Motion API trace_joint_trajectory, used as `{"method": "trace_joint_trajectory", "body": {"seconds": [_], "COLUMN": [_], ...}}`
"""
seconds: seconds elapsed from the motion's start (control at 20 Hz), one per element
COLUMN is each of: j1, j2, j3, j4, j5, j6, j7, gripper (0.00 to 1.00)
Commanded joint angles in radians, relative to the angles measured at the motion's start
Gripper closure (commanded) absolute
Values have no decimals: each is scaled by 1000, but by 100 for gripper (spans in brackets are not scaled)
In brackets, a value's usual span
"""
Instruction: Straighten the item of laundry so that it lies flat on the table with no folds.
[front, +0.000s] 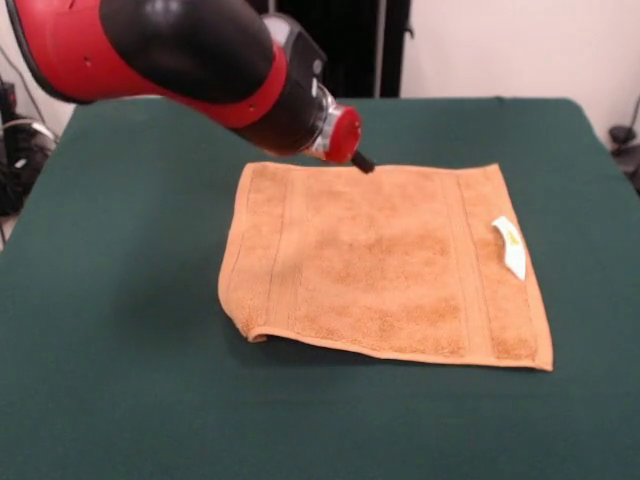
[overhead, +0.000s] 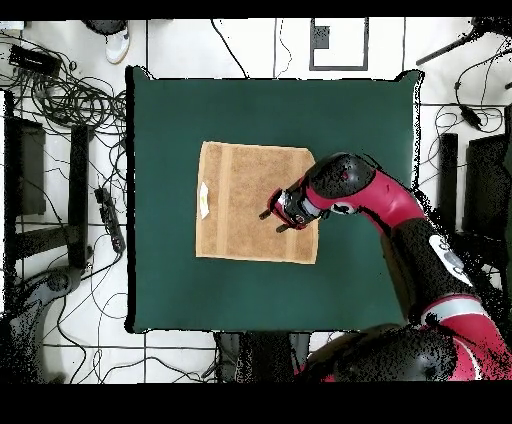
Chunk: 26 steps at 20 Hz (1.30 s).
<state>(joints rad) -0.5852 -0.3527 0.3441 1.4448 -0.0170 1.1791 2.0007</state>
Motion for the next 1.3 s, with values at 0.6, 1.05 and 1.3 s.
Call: {"method": "trace_joint_trajectory", "body": {"seconds": [0.6, 1.05, 1.3], "j1": [23, 17, -5], "j2": [112, 161, 178], "j3": [161, 187, 224], "j4": [171, 183, 213], "j5": [79, 96, 136], "j6": [-260, -317, -309], "j7": [-24, -11, 12], "gripper": [0, 0, 0]}}
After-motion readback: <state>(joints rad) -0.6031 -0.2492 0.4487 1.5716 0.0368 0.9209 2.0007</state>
